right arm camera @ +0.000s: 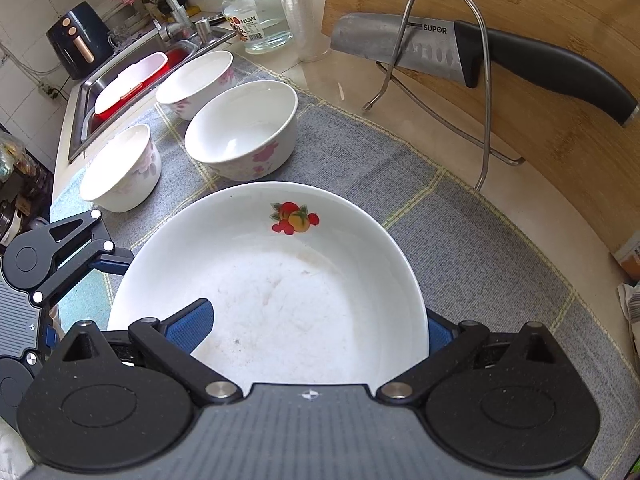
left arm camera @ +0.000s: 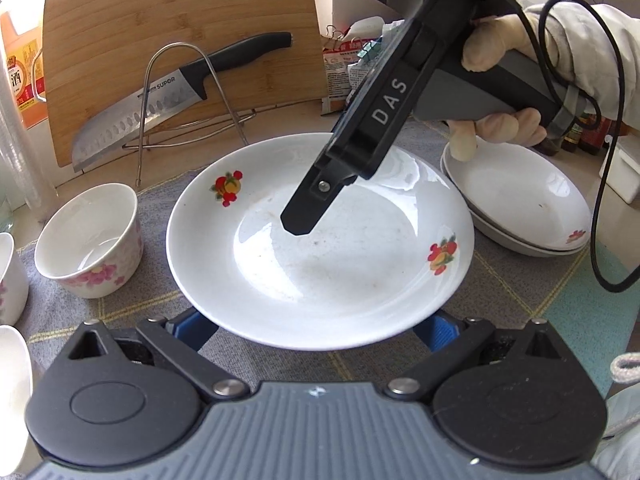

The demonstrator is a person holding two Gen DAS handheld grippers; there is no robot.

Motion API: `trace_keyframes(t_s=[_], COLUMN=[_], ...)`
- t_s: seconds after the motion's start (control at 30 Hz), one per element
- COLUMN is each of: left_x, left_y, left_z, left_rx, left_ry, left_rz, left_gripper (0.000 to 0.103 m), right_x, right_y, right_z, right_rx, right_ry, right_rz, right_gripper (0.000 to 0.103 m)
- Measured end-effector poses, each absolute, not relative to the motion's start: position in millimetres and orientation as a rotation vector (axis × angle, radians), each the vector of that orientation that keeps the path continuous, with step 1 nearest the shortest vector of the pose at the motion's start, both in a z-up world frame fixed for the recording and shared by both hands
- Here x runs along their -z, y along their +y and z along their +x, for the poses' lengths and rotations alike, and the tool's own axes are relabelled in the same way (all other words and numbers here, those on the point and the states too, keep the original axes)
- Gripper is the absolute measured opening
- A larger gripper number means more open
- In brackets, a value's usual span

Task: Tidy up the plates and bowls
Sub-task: 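Lift and carry the fruit-decal plate with the right tool toward another plate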

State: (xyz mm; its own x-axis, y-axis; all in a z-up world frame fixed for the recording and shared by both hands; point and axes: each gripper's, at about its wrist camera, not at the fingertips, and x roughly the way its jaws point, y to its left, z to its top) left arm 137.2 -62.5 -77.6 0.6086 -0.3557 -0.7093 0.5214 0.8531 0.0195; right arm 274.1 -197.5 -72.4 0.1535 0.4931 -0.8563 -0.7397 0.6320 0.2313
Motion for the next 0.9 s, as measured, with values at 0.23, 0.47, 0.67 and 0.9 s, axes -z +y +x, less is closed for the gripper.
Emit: trace_keyframes(t_s=[0.23, 0.47, 0.67, 0.9], left_x=[71.5, 63.8, 60.7, 59.9], left_y=[-66.1, -70.9, -78.6, -90.8], left_z=[124.1, 109.3, 104.5, 100.8], left_rx=[0.543, 0.581, 0.627, 0.683], left_ry=[0.764, 0.760, 0.758, 0.750], left_rz=[0.246, 0.265, 0.285, 0.317], left_gripper=[0.101, 0.101, 0.101, 0.101], right_x=[66.7, 60.2, 57.7, 56.1], right_y=[-206.4, -217.5, -232.7, -253.0], right_z=[256.3, 238.0, 226.0, 212.8], right_rx=[-0.879, -0.851, -0.816, -0.768], right_ry=[1.097, 1.085, 1.081, 1.078], right_rz=[-0.256, -0.243, -0.212, -0.184], right_gripper=[0.103, 0.103, 0.103, 0.103])
